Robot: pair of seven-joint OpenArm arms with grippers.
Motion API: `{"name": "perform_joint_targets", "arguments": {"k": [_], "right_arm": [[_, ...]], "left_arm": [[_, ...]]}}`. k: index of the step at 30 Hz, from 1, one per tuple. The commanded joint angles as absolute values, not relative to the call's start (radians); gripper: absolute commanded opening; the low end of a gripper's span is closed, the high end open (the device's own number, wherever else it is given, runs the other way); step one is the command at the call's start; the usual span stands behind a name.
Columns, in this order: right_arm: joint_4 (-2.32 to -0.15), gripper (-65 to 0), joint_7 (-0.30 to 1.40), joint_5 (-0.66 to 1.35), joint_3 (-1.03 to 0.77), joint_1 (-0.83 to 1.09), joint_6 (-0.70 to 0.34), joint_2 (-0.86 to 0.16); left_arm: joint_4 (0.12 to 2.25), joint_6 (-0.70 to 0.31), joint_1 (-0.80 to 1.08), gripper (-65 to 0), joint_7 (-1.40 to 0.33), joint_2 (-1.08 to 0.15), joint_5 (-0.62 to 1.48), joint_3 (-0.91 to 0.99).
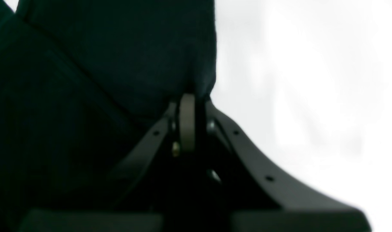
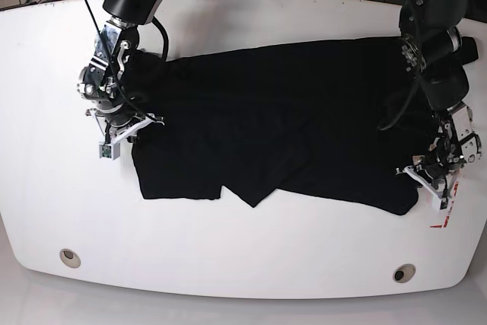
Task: Layout the t-shirt on the table in an organized manner, then fold the t-shirt properly
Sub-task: 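Pinch the hem corner with the left gripper, then lift the t-shirt high with both grippers, holding it between them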
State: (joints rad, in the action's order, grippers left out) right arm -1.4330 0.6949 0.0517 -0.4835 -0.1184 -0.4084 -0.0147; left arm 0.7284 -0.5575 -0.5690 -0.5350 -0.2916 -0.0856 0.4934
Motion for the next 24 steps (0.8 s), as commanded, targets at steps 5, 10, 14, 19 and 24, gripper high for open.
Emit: {"name": "perform_joint_targets", "arguments": {"k": [5, 10, 14, 19, 24], "right_arm": [[-1.601, -65.0, 0.731, 0.059, -0.484, -0.125, -0.452, -0.027], [-1.658, -65.0, 0.771, 0.058, -0.484, -0.12, -0.455, -0.027], [-1.661, -65.0, 0.803, 0.058, -0.484, -0.12, -0.455, -0.027], [-1.661, -65.0, 0.806, 0.058, -0.483, -0.128, -0.455, -0.027], [-1.661, -65.0, 0.808, 0.056, -0.481, -0.176, -0.455, -0.041]], "left_arm": [[0.99, -0.613, -0.513, -65.0, -0.63, -0.309, -0.074, 0.527], [1.093, -0.651, -0.478, -65.0, -0.685, -0.306, -0.074, 0.529], [1.156, -0.662, -0.449, -65.0, -0.707, -0.305, -0.074, 0.529], [1.256, -0.674, -0.426, -65.0, -0.711, -0.28, -0.074, 0.529], [1.374, -0.674, -0.421, -65.0, -0.759, -0.271, -0.074, 0.524]]}}
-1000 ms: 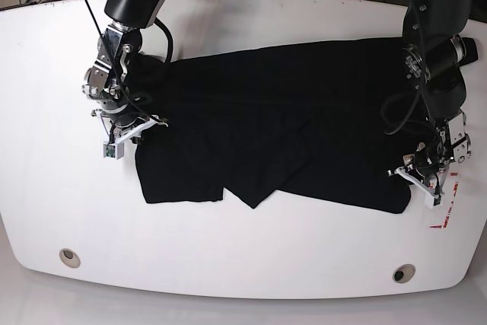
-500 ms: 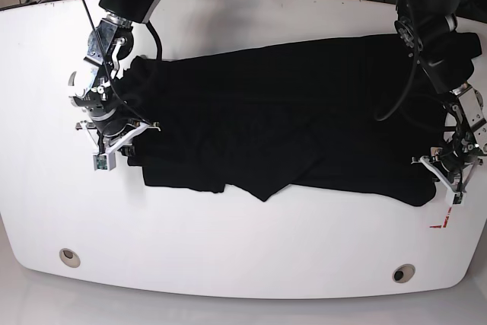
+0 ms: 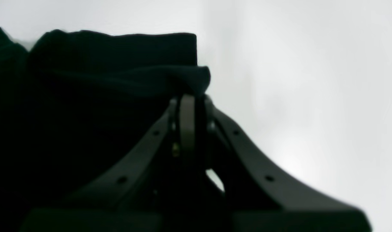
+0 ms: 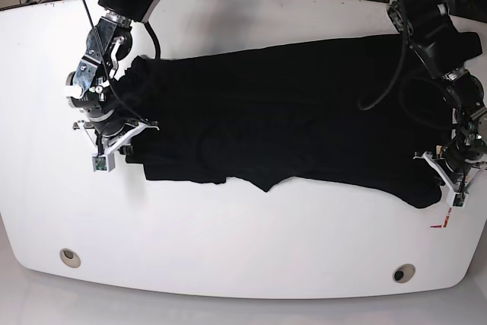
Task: Layout the t-shirt on the table in an organized manner, then fold the t-shirt properly
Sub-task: 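Lift the t-shirt high with both grippers, holding it between them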
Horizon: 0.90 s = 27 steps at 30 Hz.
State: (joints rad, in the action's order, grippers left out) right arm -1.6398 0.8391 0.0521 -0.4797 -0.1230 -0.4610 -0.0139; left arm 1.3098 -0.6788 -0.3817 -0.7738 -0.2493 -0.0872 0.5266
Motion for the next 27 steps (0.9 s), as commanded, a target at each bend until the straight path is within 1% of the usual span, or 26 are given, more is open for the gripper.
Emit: {"name": "perform_joint_targets", "arguments": {"k": [1, 8, 12, 17, 21, 27], "right_arm": [[-1.661, -65.0, 0.808, 0.056, -0.481, -0.183, -0.455, -0.05], [-1.658, -65.0, 0.809, 0.058, -0.38, -0.298, -0.455, -0.13], [-1.659, -65.0, 0.829, 0.058, -0.318, -0.387, -0.453, -0.177], [-1.656, -65.0, 0.892, 0.065, -0.314, -0.527, -0.456, -0.226], [-1.655, -65.0, 0.897, 0.064, -0.3, -0.625, -0.456, -0.255], [-1.653, -65.0, 0.929, 0.061, -0.208, -0.785, -0.456, -0.325]], "left_arm": [[1.389, -0.674, -0.423, -65.0, -0.765, -0.269, -0.074, 0.522], [1.451, -0.674, -0.504, -65.0, -0.803, -0.222, -0.054, 0.524], [1.577, -0.674, -0.572, -65.0, -0.881, -0.219, -0.053, 0.526], [1.725, -0.674, -0.677, -65.0, -1.009, -0.219, -0.053, 0.519], [1.761, -0.674, -0.78, -65.0, -1.067, -0.222, -0.053, 0.519], [1.762, -0.674, -0.94, -65.0, -1.125, -0.252, -0.054, 0.516]]}}
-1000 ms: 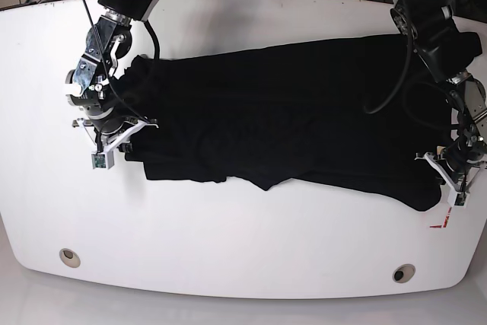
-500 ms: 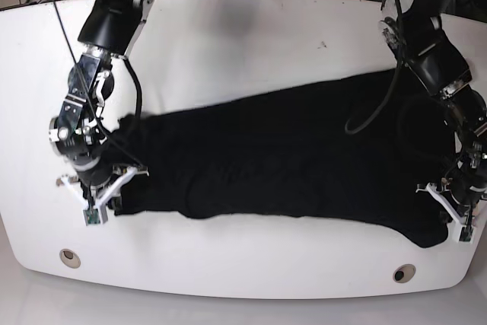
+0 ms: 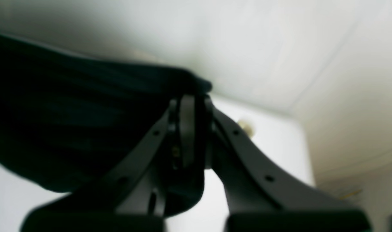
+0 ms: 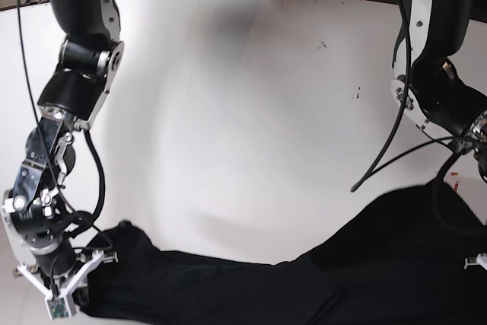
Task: Layout the t-shirt on the table in an organized manner, then fold the t-shirt properly
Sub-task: 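Lift the t-shirt high with both grippers, holding it between them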
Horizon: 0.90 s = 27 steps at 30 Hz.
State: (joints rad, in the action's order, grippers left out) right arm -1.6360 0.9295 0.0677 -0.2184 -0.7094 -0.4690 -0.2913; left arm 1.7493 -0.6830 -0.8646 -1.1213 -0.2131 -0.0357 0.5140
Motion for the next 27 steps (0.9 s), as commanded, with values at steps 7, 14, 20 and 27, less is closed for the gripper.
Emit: {"name": "perform_joint_targets", "arguments": {"k": [7, 14, 20, 27], "right_arm": [[-1.589, -65.0, 0.961, 0.067, -0.113, -1.041, -0.458, -0.38], [-1.445, -65.0, 0.969, 0.062, -0.047, -1.287, -0.499, -0.401], [-1.38, -65.0, 0.967, 0.058, -0.042, -1.365, -0.506, -0.403], [-1.382, -65.0, 0.969, 0.058, -0.039, -1.362, -0.506, -0.403]], "left_arm": [[1.755, -0.668, -1.164, -65.0, -1.161, -0.283, -0.054, 0.444], [1.643, -0.671, -1.374, -65.0, -1.161, -0.32, -0.054, 0.392], [1.555, -0.673, -1.448, -65.0, -1.158, -0.321, -0.054, 0.394], [1.524, -0.673, -1.451, -65.0, -1.156, -0.341, -0.054, 0.397]]}}
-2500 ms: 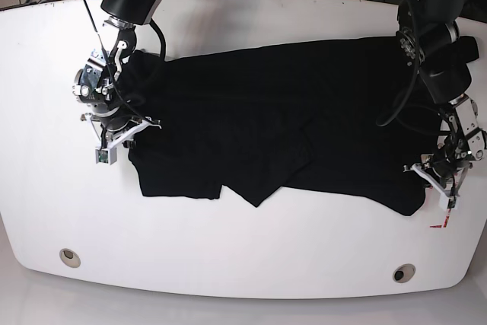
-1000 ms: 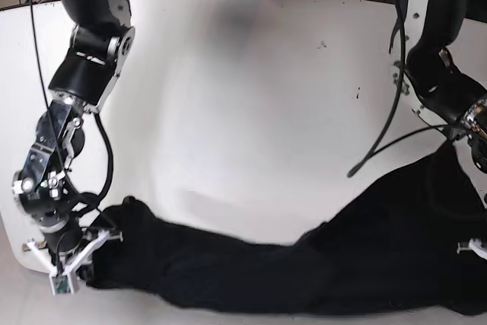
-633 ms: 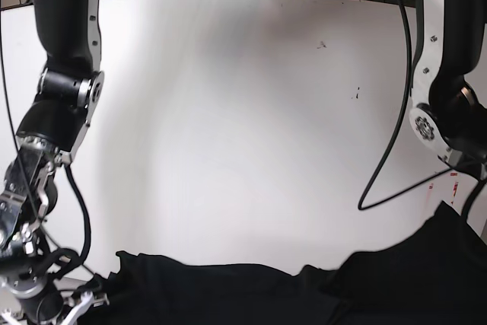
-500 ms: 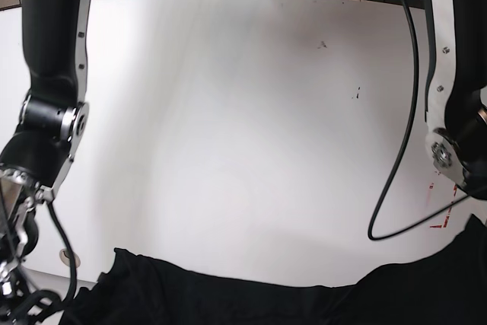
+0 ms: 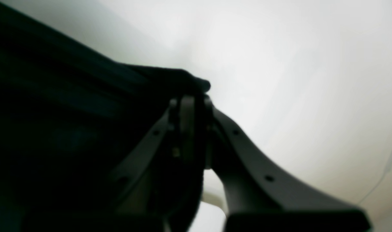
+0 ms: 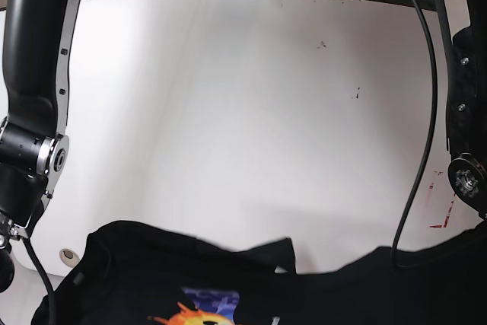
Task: Layout the t-shirt on the table in an organized manner, then fold the t-shirt properly
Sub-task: 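Lift the t-shirt high with both grippers, holding it between them, then shake and swing the held t-shirt with both grippers to straighten it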
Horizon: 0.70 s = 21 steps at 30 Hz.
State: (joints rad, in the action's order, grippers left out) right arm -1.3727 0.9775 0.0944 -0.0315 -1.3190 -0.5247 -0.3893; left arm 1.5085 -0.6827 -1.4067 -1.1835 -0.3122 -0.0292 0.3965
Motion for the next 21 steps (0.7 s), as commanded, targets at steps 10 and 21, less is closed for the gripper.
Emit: {"name": "perform_joint_targets", "arguments": {"k": [10, 21], "right_arm": [[-1.44, -65.0, 1.003, 0.062, -0.045, -1.303, -0.506, -0.426], [-1.653, -65.0, 1.078, 0.065, -0.101, -1.086, -0.507, -0.444]], "left_arm": [[1.526, -0.674, -1.406, -65.0, -1.162, -0.357, -0.054, 0.397], [1.606, -0.676, -1.251, -65.0, -1.191, -0.386, -0.053, 0.41]]}}
